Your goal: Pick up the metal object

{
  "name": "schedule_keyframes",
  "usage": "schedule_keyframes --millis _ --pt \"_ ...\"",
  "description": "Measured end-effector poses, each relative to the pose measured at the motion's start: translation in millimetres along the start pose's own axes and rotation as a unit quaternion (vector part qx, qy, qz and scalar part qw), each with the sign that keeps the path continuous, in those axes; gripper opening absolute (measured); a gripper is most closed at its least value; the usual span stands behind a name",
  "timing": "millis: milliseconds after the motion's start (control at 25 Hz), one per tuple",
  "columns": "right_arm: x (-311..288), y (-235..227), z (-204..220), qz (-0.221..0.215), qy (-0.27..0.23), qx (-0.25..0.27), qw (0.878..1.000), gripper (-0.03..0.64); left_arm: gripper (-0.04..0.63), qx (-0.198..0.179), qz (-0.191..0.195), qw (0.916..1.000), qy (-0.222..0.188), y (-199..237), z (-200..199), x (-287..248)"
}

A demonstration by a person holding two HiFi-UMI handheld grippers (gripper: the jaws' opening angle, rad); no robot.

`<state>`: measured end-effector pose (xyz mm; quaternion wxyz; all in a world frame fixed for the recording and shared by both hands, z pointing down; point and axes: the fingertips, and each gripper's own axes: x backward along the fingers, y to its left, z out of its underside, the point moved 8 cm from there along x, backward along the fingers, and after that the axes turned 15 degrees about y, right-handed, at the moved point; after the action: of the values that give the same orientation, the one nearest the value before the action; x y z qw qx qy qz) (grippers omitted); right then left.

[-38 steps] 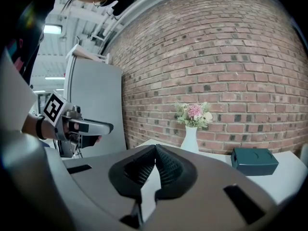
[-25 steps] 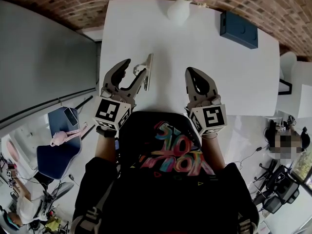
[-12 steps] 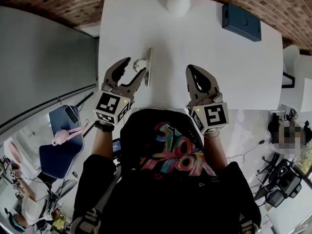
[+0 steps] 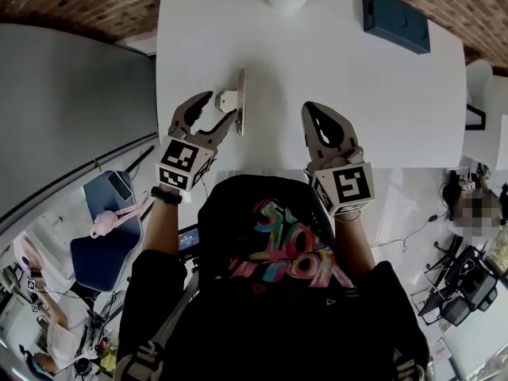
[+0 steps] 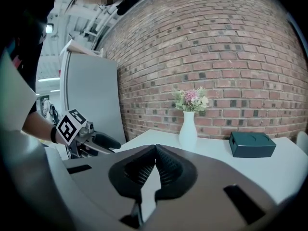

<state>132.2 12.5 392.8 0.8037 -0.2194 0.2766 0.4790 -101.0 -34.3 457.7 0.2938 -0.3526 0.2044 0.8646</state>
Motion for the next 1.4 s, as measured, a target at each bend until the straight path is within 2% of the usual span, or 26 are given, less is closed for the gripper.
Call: schedule_keyframes --millis 400,720,840,1040,1240,1400 --pt "-4 -5 14 0.006 0.011 -0.012 1.000 0.018 0.266 -0.080 0.023 0.9941 0.071 4 21 -34" --pt "-5 -6 23 0.005 0.021 -0.023 1.000 0.018 0.287 -0.135 0.024 0.9823 0.128 13 42 -58" --pt "-3 -8 25 0.006 0.018 -0.026 0.999 0.018 0.295 -0.174 0.024 0.9736 0.146 12 43 -64" --pt "-10 -5 26 0.003 0.023 -0.028 0.999 0.018 0.305 -0.252 0.019 0.9511 0.178 21 49 -79" --pt "-11 -3 31 -0.002 0.030 -0.026 0.999 0.018 0.307 -0.298 0.024 0.9350 0.191 24 50 -91" --pt "-11 -3 35 -0.004 0.036 -0.031 0.999 0.018 0.310 -0.314 0.037 0.9291 0.192 24 47 -94"
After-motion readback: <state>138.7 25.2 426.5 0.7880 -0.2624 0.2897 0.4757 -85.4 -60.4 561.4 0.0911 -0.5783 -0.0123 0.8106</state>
